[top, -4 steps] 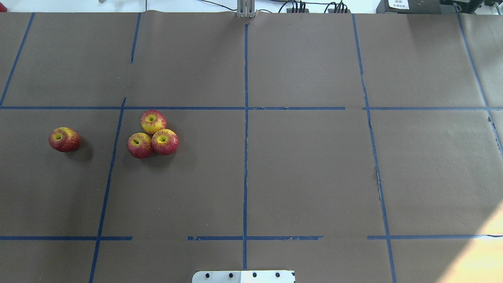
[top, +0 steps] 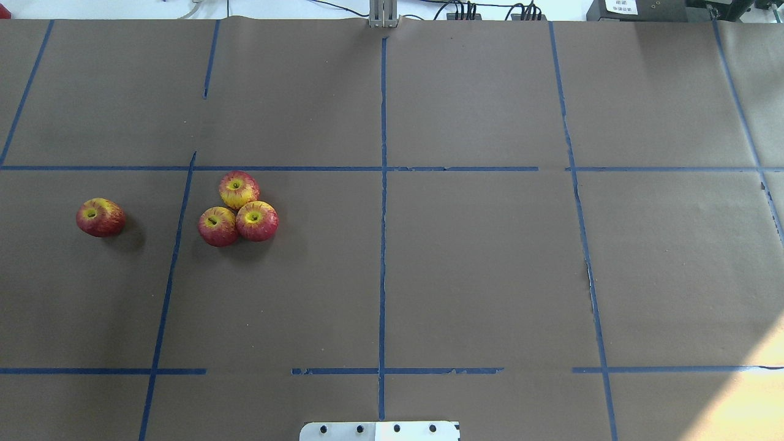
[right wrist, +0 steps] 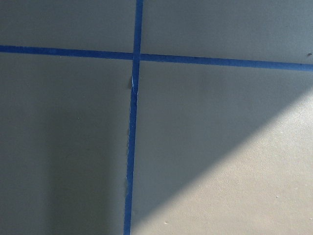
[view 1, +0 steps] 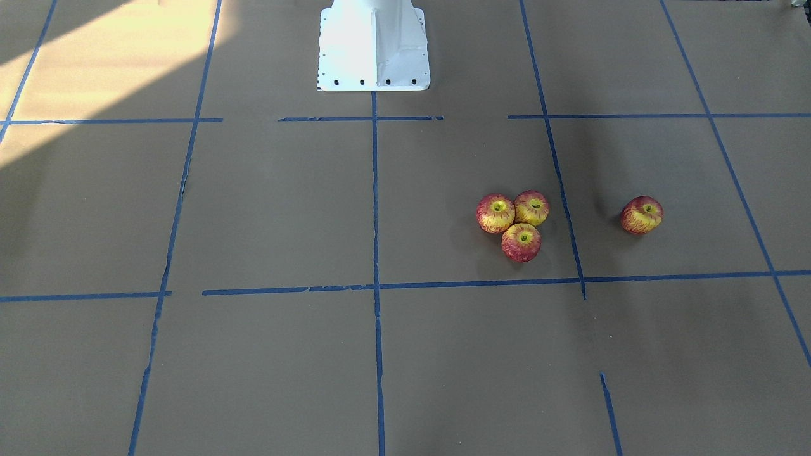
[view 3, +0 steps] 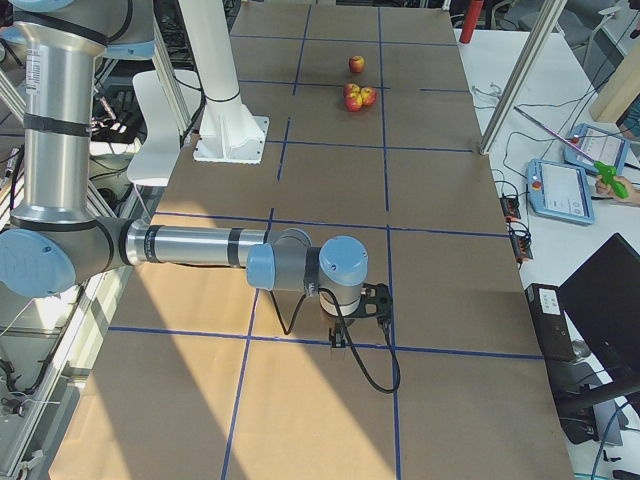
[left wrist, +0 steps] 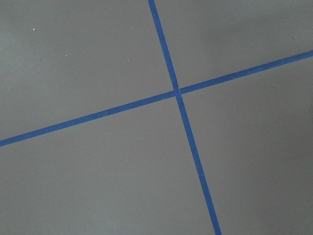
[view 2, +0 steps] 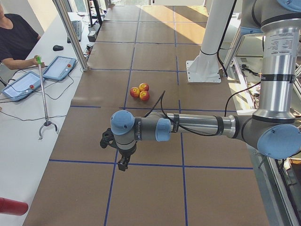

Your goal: Stack apples

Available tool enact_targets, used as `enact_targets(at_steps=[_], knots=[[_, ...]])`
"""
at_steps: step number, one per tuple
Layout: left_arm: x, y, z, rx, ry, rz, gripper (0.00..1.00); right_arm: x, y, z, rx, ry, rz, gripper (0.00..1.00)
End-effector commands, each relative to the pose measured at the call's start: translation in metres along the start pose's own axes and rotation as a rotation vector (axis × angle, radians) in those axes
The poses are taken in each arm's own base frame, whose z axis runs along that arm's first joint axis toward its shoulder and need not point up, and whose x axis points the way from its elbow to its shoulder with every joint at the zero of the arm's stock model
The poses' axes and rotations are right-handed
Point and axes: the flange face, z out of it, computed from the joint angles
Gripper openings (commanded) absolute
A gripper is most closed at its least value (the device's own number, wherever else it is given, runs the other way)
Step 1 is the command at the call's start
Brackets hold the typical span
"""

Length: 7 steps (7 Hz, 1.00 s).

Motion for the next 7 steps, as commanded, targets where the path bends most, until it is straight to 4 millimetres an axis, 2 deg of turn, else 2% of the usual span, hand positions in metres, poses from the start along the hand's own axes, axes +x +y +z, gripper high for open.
enact_targets(at_steps=[1,2,3,4,5,6,7], knots=[[-0.001,0.004,0.001,0.03,-0.004,0.03,1.0,0.0,0.0,0.0,0.0,0.0,0.0,1.0],[-0.006,0.008,0.009,0.065,-0.009,0.058,1.0,0.0,0.0,0.0,0.0,0.0,0.0,1.0],[0.009,0.005,0.011,0.094,0.072,-0.107,1.0,0.0,0.0,0.0,0.0,0.0,0.0,1.0],[0.081,-0.025,0.047,0.068,0.176,-0.146,1.0,0.0,0.0,0.0,0.0,0.0,0.0,1.0],[0.14,-0.042,0.073,0.061,0.176,-0.224,1.0,0.0,0.0,0.0,0.0,0.0,0.0,1.0],[0.185,-0.051,0.083,0.074,0.185,-0.296,1.0,0.0,0.0,0.0,0.0,0.0,0.0,1.0],[0.218,-0.056,0.098,0.056,0.213,-0.313,1.0,0.0,0.0,0.0,0.0,0.0,0.0,1.0]])
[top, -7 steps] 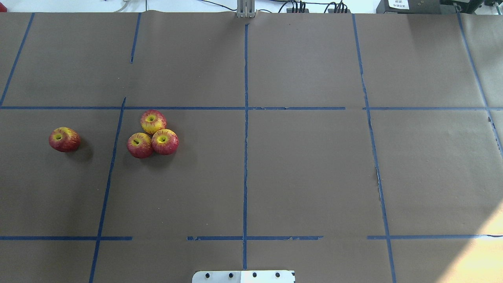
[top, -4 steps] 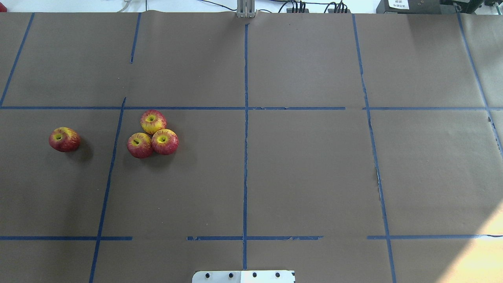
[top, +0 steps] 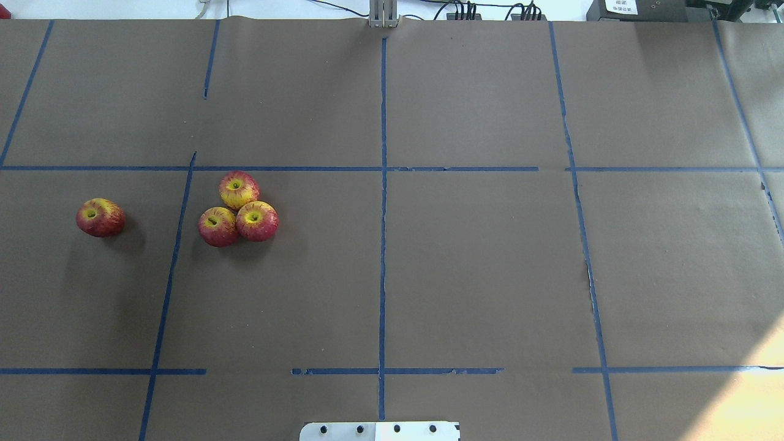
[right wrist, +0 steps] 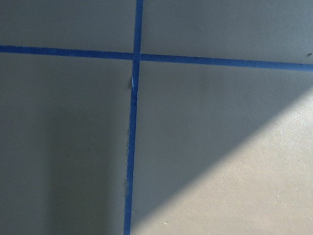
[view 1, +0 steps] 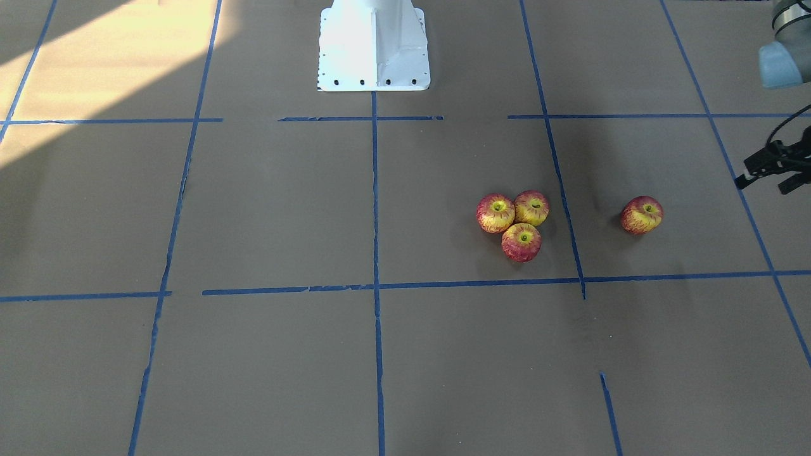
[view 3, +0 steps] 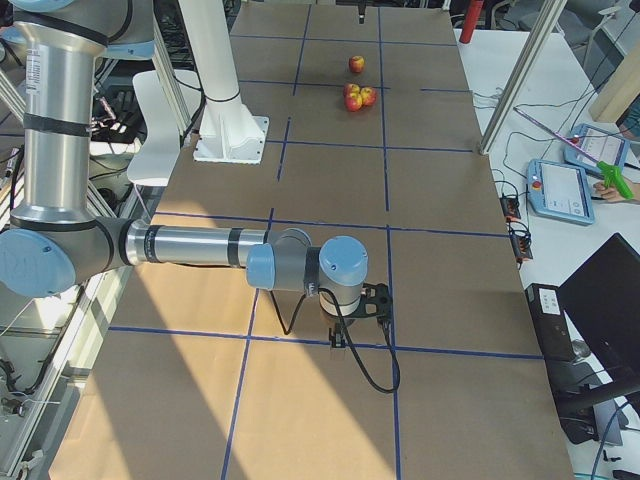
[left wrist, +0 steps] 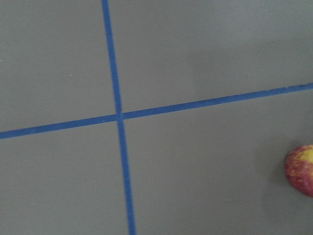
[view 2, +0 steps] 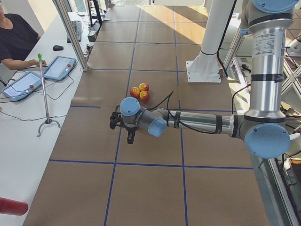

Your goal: Stack apples

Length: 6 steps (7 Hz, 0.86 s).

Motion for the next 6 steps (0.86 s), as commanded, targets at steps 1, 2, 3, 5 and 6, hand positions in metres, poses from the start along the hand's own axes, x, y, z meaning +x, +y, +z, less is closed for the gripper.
enact_targets(at_steps=[1,2,3,5,6], knots=[[0.071,0.005,0.045,-0.037,0.038,-0.096,1.0,0.0,0.0,0.0,0.0,0.0,0.0,1.0],[0.095,-0.003,0.06,-0.02,0.014,-0.134,1.0,0.0,0.0,0.0,0.0,0.0,0.0,1.0],[0.109,0.004,0.083,-0.02,-0.024,-0.138,1.0,0.0,0.0,0.0,0.0,0.0,0.002,1.0],[0.103,0.002,0.085,0.014,-0.061,-0.137,1.0,0.0,0.0,0.0,0.001,0.0,-0.001,1.0],[0.1,0.002,0.088,0.009,-0.065,-0.14,1.0,0.0,0.0,0.0,0.0,0.0,0.0,1.0]])
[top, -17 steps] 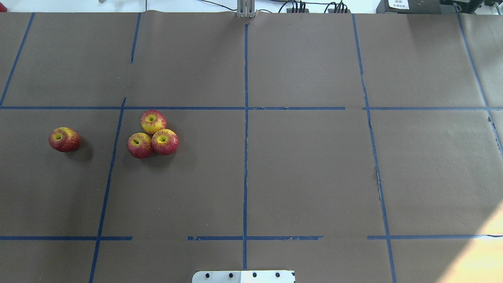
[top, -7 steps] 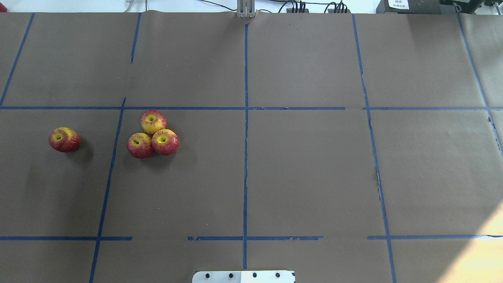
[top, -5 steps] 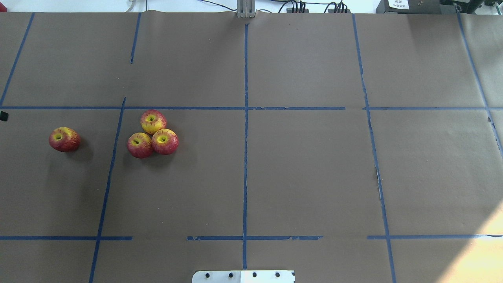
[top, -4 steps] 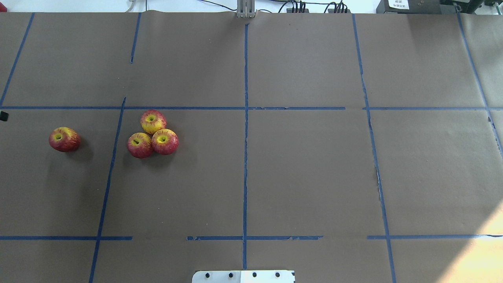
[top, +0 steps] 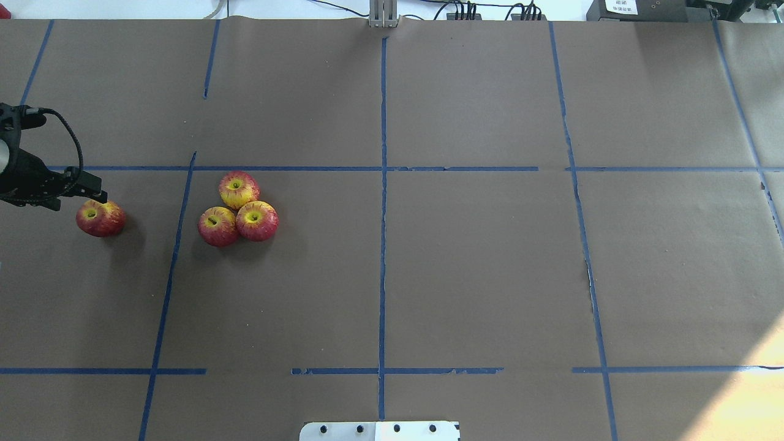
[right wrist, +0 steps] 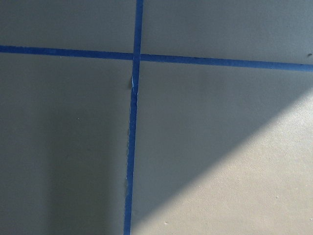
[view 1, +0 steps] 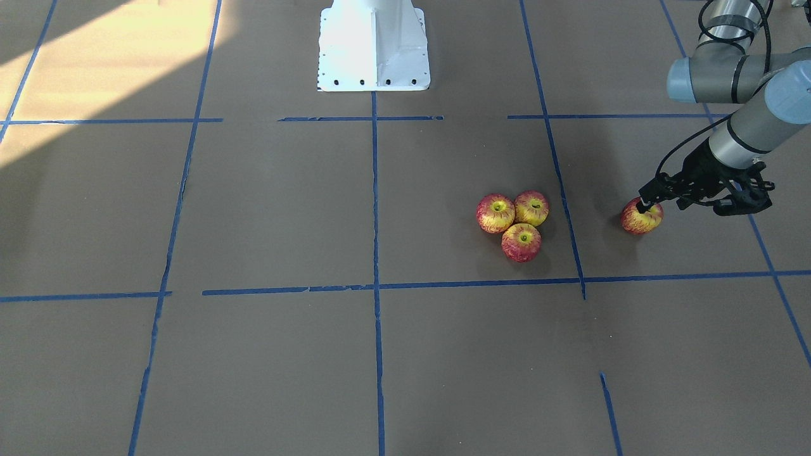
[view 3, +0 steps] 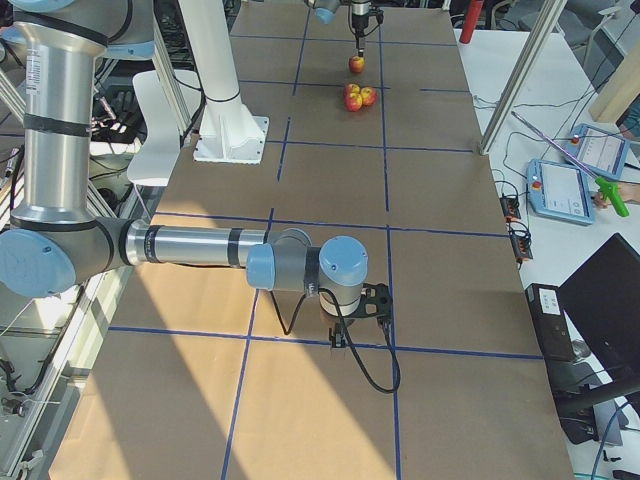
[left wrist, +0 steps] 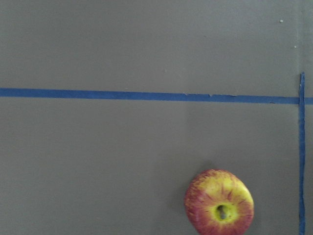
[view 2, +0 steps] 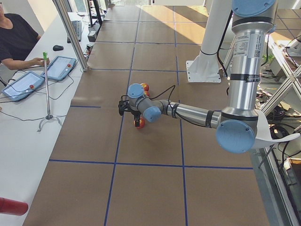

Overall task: Stack apples
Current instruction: 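Move the left gripper down over the lone apple and grasp it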

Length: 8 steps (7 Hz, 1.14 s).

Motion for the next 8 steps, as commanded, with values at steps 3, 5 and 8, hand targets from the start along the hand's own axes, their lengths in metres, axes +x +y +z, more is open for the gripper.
enact_targets(at_steps=[3,5,8], knots=[[0.002,0.005,0.025,-0.031,-0.023,0.0,1.0,0.0,0.0,0.0,-0.001,0.0,0.0,1.0],[0.008,0.012,0.036,-0.053,-0.027,0.012,1.0,0.0,0.0,0.0,-0.001,0.0,0.0,1.0],[0.011,0.007,0.051,-0.069,-0.036,0.013,1.0,0.0,0.0,0.0,-0.001,0.0,0.0,1.0]])
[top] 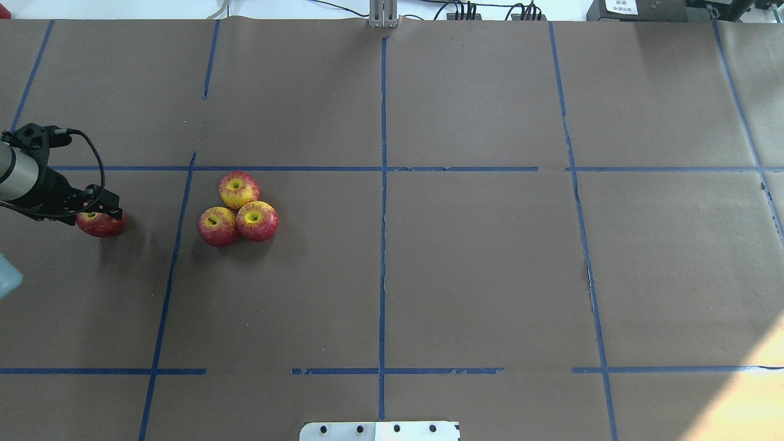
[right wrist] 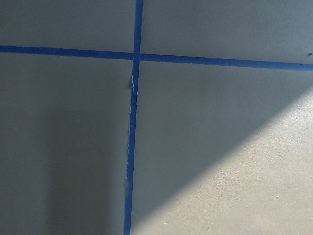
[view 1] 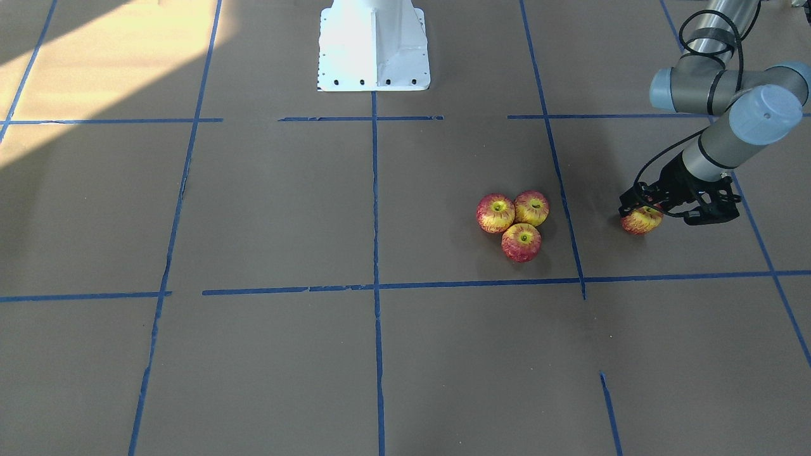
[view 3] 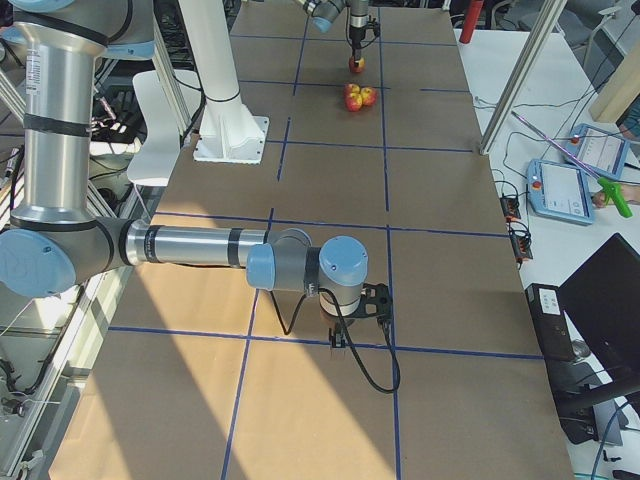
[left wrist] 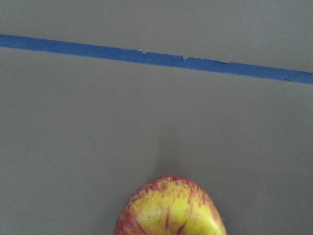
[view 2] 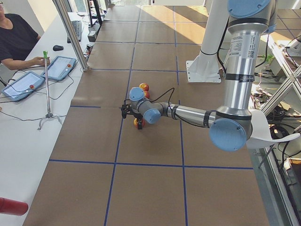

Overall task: Stack apples
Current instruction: 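Move the left gripper down over the lone apple and grasp it, then lift the apple with the left gripper toward the three-apple cluster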

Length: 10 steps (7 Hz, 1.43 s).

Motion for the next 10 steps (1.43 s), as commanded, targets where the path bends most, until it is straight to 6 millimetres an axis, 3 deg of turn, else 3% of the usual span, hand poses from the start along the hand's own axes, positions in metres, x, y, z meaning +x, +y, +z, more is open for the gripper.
enact_targets(at_steps=[1,2,3,4,7,8,9,10], knots=[[0.002,-0.003,0.005,-0.004,-0.005,0.004,0.93,0.0,0.0,0.0,0.0,0.0,0.002,1.0],[0.002,-0.003,0.004,-0.004,-0.005,0.009,0.68,0.0,0.0,0.0,0.0,0.0,0.0,1.0],[0.003,-0.002,0.003,-0.003,-0.004,0.012,0.31,0.0,0.0,0.0,0.0,0.0,0.0,1.0],[0.011,-0.002,-0.007,0.009,0.011,0.023,0.0,0.0,0.0,0.0,0.0,0.0,0.0,1.0],[0.091,0.008,-0.08,0.03,0.047,0.013,0.0,0.0,0.0,0.0,0.0,0.0,0.0,1.0],[0.125,-0.004,-0.087,0.037,0.068,-0.085,0.0,0.0,0.0,0.0,0.0,0.0,0.0,1.0],[0.165,0.003,-0.09,0.023,0.099,-0.119,0.0,0.0,0.0,0.0,0.001,0.0,-0.001,1.0],[0.201,0.009,-0.077,-0.01,0.101,-0.138,0.0,0.0,0.0,0.0,0.0,0.0,0.0,1.0]])
